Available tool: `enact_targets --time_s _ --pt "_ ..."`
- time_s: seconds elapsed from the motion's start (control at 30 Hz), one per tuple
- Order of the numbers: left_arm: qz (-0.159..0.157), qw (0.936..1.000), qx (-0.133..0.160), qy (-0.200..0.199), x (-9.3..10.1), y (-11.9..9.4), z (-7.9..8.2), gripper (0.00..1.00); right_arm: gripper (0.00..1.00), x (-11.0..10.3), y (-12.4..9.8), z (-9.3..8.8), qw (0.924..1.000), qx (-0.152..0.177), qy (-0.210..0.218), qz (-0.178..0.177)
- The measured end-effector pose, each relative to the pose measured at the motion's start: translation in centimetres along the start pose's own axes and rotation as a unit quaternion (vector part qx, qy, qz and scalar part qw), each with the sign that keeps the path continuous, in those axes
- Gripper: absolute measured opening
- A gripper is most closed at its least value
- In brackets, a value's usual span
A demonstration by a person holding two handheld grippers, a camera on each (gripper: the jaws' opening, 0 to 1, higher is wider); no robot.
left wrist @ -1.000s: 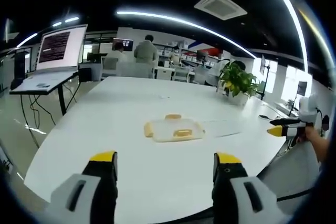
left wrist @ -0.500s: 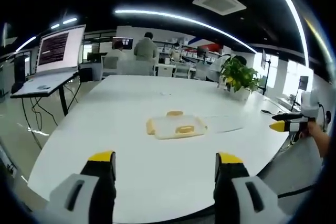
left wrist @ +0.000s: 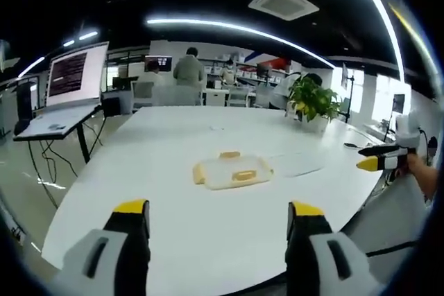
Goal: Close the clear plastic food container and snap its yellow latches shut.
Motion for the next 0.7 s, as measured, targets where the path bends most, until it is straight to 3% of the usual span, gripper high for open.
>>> enact_targets --time_s 0.07,0.13,0.23,0.33,0.53,0.57,0.63,0.7 --pt "0.009 0.9999 -0.010 0.010 -0.6 0.2 0.2 0.79 0.73 0.5 0.1 0.2 0.9990 -0.009 -0.042 -0.009" --pt "0.005 1.0000 0.003 0.006 -0.9 0.3 1.0 0.80 0.76 0.9 0.5 0.8 0.9967 -0.003 -0.080 -0.014" --pt "0.001 0.9999 0.013 -0.003 -1.5 1.1 2.3 0.82 0.76 1.0 1.2 1.0 0.9932 -0.018 -0.115 0.002" --pt "-0.001 0.9997 0.007 0.022 -1.9 2.1 2.8 0.84 0.75 1.6 2.3 1.7 0.9890 -0.018 -0.146 0.005" --pt "-0.006 0.9971 -0.010 0.075 -2.6 3.8 3.5 0.85 0.73 2.4 4.5 4.4 0.9852 0.015 -0.170 0.011" --pt "-0.005 0.9970 -0.012 0.076 -2.8 4.1 3.6 0.85 0.74 2.5 5.1 5.1 0.9834 0.032 -0.178 0.013" --pt "-0.005 0.9938 -0.036 0.105 -3.4 4.6 3.6 0.85 0.76 2.6 5.9 5.7 0.9824 0.035 -0.183 0.015" --pt "-0.007 0.9922 -0.032 0.120 -3.7 5.3 4.1 0.85 0.80 2.6 7.1 6.4 0.9811 0.041 -0.188 0.026"
Point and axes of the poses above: the point that each gripper's makers call its tool centre point, and the gripper's own axes: y roughly forward along the fingers, x roughly to its right, z roughly out of its top, the point moved 4 cm from there along -y, roughly backward along the fingers, and after that the axes turned 12 degrees about -y, right-handed, at the moved point
